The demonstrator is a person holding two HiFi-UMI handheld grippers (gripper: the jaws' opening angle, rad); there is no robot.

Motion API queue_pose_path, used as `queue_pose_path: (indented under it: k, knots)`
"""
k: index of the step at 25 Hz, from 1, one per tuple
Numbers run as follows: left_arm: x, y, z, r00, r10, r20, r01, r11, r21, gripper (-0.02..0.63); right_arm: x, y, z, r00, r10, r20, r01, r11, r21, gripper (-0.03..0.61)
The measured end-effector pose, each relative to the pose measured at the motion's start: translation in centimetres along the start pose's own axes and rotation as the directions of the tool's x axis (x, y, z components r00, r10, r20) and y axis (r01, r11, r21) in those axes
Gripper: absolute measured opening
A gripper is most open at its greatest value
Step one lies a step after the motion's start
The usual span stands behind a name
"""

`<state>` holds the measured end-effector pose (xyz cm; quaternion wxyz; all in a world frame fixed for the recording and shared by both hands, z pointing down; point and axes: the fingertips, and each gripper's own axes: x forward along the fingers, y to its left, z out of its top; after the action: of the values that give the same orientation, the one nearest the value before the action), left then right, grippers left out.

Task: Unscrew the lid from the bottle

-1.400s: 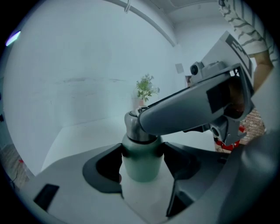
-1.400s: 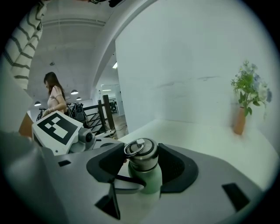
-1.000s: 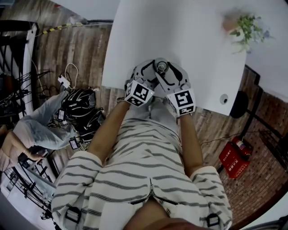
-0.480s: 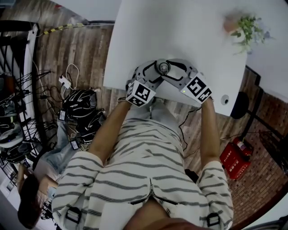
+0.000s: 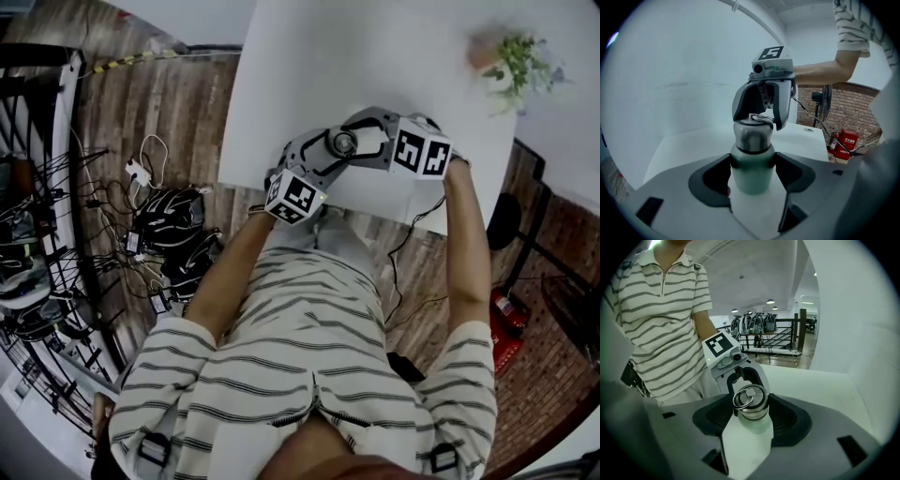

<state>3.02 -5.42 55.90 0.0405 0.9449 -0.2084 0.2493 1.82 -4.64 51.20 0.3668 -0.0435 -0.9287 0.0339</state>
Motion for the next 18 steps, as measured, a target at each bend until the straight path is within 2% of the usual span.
queue_pose_path:
  k: [6,10,11,13,15,18]
  knots:
    - [-0.3,0.1,0.0,1.0,-0.002,0.0,0.002,1.0,0.001,0.298,0.1,0.1,0.3,0.999,0.035,-0.026,-0.036,0.999,-0.04,0.25]
    - [-0.3,0.0,0.0,1.0,-0.002,-0.003,0.002,1.0,0.002,0.298,0.2,0.1,0.5,1.0,0.011,0.006,-0.011,1.0,0.018,0.256]
    - [-0.3,0.0,0.0,1.0,-0.004,-0.003,0.004,1.0,0.003,0.298,0.1,0.2,0.7,1.0,-0.003,0.025,0.002,0.999,0.04,0.274]
    - [-0.2,0.1,0.0,1.0,-0.006,-0.003,0.006,1.0,0.005,0.298,-0.1,0.3,1.3,0.996,-0.057,0.074,0.052,0.996,0.077,0.314]
    - [-0.1,0.1,0.0,1.0,-0.008,-0.003,0.008,1.0,0.007,0.298,-0.6,0.1,1.9,0.979,-0.162,0.123,0.148,0.982,0.118,0.325]
    - [0.0,0.1,-0.1,1.0,-0.006,-0.003,0.006,1.0,0.006,0.298,-1.1,-0.5,2.0,0.916,-0.369,0.156,0.334,0.919,0.208,0.328]
